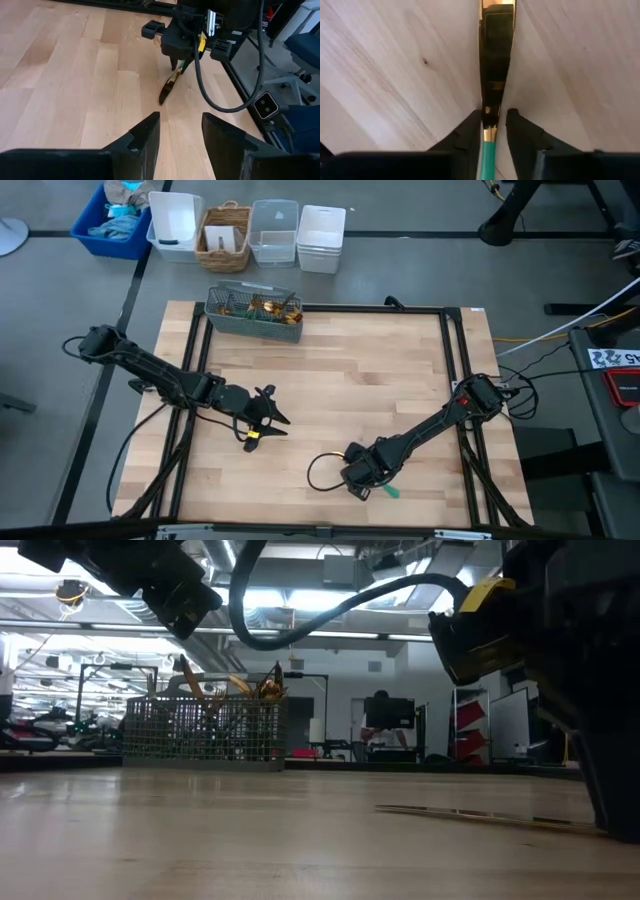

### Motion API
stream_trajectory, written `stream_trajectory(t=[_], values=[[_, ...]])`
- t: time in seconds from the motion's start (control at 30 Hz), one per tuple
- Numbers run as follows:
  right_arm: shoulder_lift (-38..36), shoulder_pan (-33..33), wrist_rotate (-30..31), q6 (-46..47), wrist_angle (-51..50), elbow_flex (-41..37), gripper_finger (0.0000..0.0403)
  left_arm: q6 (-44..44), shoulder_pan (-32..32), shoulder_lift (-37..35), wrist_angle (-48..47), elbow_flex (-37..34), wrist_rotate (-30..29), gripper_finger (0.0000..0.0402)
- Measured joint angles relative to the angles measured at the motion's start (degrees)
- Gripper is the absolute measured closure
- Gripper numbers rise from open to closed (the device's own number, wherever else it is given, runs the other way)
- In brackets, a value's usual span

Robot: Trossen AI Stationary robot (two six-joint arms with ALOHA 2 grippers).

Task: Sort silverware
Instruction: Put the green knife into the gray silverware basket

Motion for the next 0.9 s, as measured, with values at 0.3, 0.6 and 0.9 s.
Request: stream_trajectory(t=[0.3,0.6,0.9], values=[[0.09,0.0,-0.27,0.16,0.25,-0.09,0.0388,0.11,0.0,0.0,-0.02,0.0,-0.02,0.0263],[0.15,-0.79,-0.29,0.07,0.73,0.09,0.0396,-0.02,0.02,-0.02,0.73,0.02,0.0,0.0263],[-1.41,-1.21,-3.05,0.04,0.72,-0.05,0.0394,-0.06,0.02,-0.02,0.45,0.02,0.0,0.0263]])
